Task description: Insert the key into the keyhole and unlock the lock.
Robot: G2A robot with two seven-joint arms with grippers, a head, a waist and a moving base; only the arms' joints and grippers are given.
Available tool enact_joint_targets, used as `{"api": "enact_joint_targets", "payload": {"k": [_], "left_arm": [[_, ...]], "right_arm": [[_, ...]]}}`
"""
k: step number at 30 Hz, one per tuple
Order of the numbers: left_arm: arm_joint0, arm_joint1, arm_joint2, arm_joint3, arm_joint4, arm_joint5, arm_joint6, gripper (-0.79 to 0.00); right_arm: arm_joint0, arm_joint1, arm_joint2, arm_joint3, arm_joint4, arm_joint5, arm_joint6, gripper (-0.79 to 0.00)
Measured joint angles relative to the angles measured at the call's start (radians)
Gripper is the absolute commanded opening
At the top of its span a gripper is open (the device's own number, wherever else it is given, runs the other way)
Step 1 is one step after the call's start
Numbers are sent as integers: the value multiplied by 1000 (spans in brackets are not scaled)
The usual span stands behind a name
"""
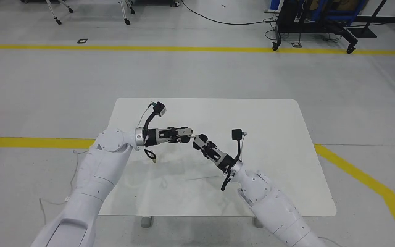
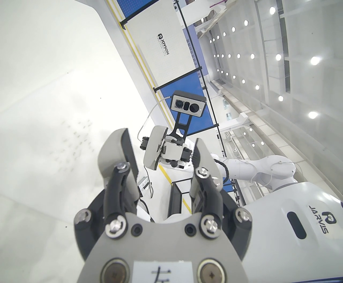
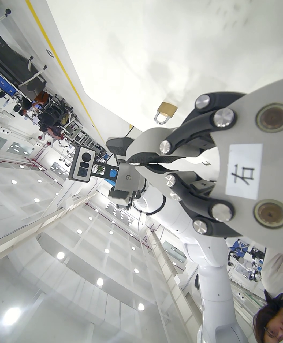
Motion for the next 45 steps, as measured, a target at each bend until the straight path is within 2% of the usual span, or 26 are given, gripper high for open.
{"api": "enact_joint_targets", "payload": {"k": [1, 2, 3, 6, 7, 9, 10, 26, 27, 28, 29, 35, 37, 39, 45], "left_arm": [[1, 1, 1, -2, 0, -2, -2, -252], [2, 2, 1, -3, 1, -3, -3, -428], [3, 2, 1, -5, 1, -4, -4, -517], [5, 4, 4, -9, 3, -7, -5, -637], [6, 5, 5, -10, 5, -8, -6, -653], [7, 5, 9, -13, 9, -10, -7, -757], [7, 6, 11, -14, 12, -12, -7, -773], [7, 11, 37, -25, 57, -35, 17, -785], [7, 12, 37, -24, 59, -37, 20, -785], [6, 13, 36, -24, 60, -39, 22, -785], [5, 14, 35, -24, 61, -42, 24, -785], [-5, 24, 1, -15, 57, -54, 50, -785], [-6, 29, -18, -7, 32, -33, 55, -785], [-9, 32, -22, -5, 22, 0, 31, -785], [-6, 32, -20, -9, 24, -1, 39, -785]], "right_arm": [[0, -1, 0, 1, 2, -1, 0, -785], [0, -1, 0, 1, 3, -2, 0, -785], [0, -2, 0, 2, 3, -2, 0, -785], [-2, -3, 1, 1, 4, 0, 2, -785], [-3, -4, 2, 1, 6, 1, 3, -785], [-5, -4, 3, 1, 11, 3, 4, -785], [-7, -5, 3, 1, 13, 2, 5, -785], [-13, -8, 14, 2, 23, 1, 29, -785], [-13, -8, 15, 1, 23, 2, 30, -631], [-13, -9, 15, -2, 23, 3, 33, -83], [-13, -9, 16, -4, 24, 4, 36, 0], [-13, -10, 29, -13, 42, 30, 22, 0], [-13, -10, 29, -13, 41, 29, 23, 0], [-13, -10, 29, -13, 41, 29, 23, 0], [-13, -9, 29, -13, 41, 29, 23, 0]]}}
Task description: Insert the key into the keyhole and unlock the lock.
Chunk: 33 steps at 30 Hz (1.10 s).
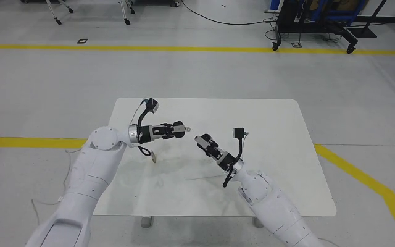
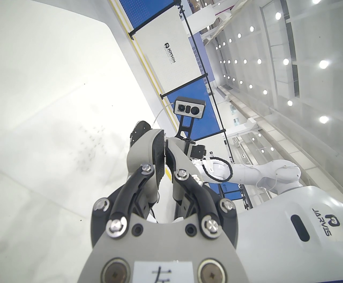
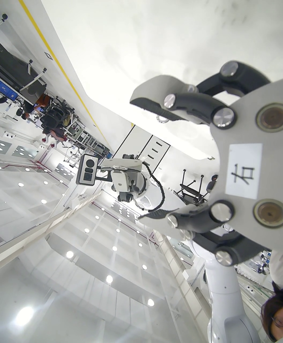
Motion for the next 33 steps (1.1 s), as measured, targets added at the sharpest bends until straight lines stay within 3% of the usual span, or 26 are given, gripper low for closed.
{"api": "enact_joint_targets", "payload": {"k": [3, 7, 8, 9, 14, 15, 24, 33], "left_arm": [[19, 2, 12, -30, 3, 46, 1, -785], [-7, 7, 21, -4, -83, 189, -194, -785], [-14, 8, 22, 3, -87, 188, -222, -785], [-19, 9, 24, 9, -84, 182, -240, -785], [-34, 8, 58, 15, -32, 155, -265, -785], [-35, 7, 65, 13, -27, 156, -267, -785], [-42, 8, 110, 2, -27, 159, -270, -785], [-52, 13, 132, 11, -32, 152, -263, -785]], "right_arm": [[6, 3, -5, -9, -63, 33, 11, 0], [24, 17, -7, -2, -105, 32, 206, 0], [25, 21, 1, -2, -77, 29, 255, -148], [24, 25, 10, -2, -43, 26, 298, -400], [11, 37, 53, -1, 188, 14, 464, -702], [13, 38, 56, 5, 222, 15, 483, -727], [62, 29, 20, 90, 368, 49, 586, -782], [91, 24, 3, 142, 460, 23, 660, -785]]}}
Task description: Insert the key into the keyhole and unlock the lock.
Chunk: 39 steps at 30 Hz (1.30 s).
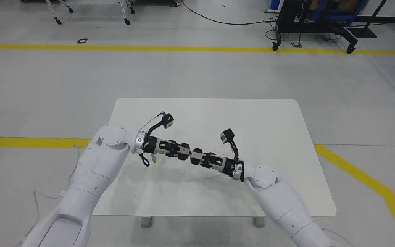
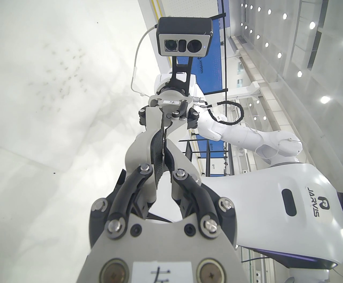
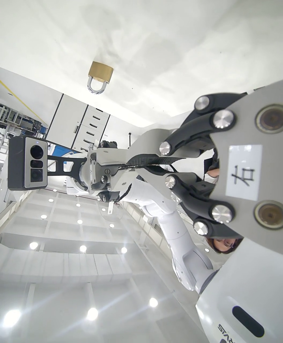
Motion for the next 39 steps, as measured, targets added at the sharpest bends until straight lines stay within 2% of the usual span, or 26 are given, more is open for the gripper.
{"api": "enact_joint_targets", "payload": {"k": [3, 4, 5, 6, 11, 16, 20, 26, 29, 32, 36, 39], "left_arm": [[-4, 1, 8, 3, 0, -3, 3, -785], [-6, 2, 11, 5, 2, -5, 5, -576], [-7, 3, 12, 7, 3, -7, 6, -25], [-8, 3, 14, 9, 4, -8, 8, 0], [-19, 6, 13, 32, 26, -29, 36, 0], [-32, 14, -28, 62, 3, -44, 98, 0], [-32, 14, -29, 62, 2, -44, 100, 0], [-28, 13, -21, 51, 12, -41, 108, 0], [-28, 7, 33, -57, 122, -21, 150, 0], [-37, 28, 33, -170, 339, -2, 170, 0], [4, 88, -61, -341, 673, 170, 149, 0], [89, 134, -160, -520, 879, 307, 66, 0]], "right_arm": [[3, -1, -1, 8, 9, -6, 3, -785], [4, -1, -2, 10, 12, -9, 4, -785], [4, -1, -2, 11, 13, -11, 4, -785], [5, -1, -2, 13, 15, -14, 4, -785], [6, 2, 10, 20, 17, -27, -5, -785], [-6, 17, 64, 23, 18, -55, -4, -785], [-25, 33, 123, 12, 20, -83, 15, -785], [-26, 34, 127, 11, 23, -83, 16, -785], [-26, 34, 127, 11, 23, -83, 16, -785], [-26, 34, 127, 11, 23, -83, 16, -785], [-26, 34, 127, 11, 23, -83, 16, -785], [-26, 34, 127, 11, 23, -83, 16, -785]]}}
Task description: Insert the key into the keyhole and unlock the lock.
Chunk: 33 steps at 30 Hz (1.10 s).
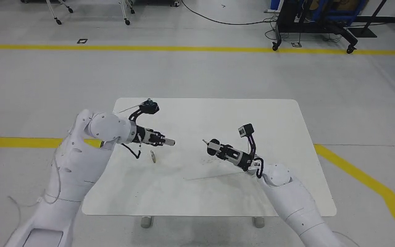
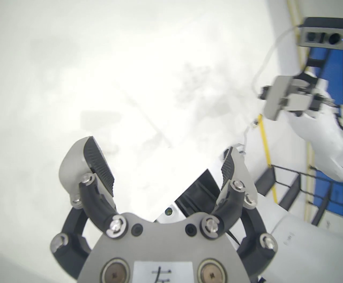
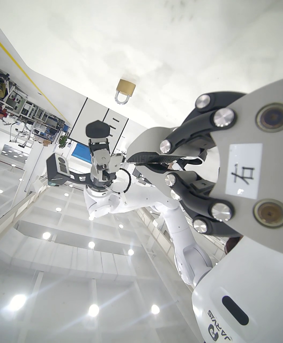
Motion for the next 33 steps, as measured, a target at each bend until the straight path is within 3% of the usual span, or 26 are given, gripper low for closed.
{"api": "enact_joint_targets", "payload": {"k": [2, 5, 8, 11, 14, 16, 17, 25, 33], "left_arm": [[76, 24, -52, -127, 107, 63, -73, 0], [178, 44, -90, -248, 239, 141, -115, 0], [249, 48, -78, -259, 315, 197, -96, 0], [267, 43, -50, -216, 342, 235, -60, 0], [250, 34, -36, -167, 282, 258, -15, -154], [227, 26, -24, -129, 249, 273, 21, -326], [216, 23, -18, -112, 238, 281, 35, -372], [88, -9, 82, 49, 250, 356, 74, -406], [18, -32, 148, 147, 236, 354, 82, -471]], "right_arm": [[0, 0, 0, 0, 0, 0, 0, -785], [0, 0, 0, 0, 0, 0, 0, -785], [0, 0, 0, 0, 0, 0, 0, -785], [0, 0, 0, 0, 0, 0, 0, -785], [0, 0, 0, 0, 0, 0, 0, -785], [0, 0, 0, 0, 0, 0, 0, -785], [0, 0, 0, 0, 0, 0, 0, -785], [0, 0, 0, 0, 0, 0, 0, -785], [0, 0, 0, 0, 0, 0, 0, -785]]}}
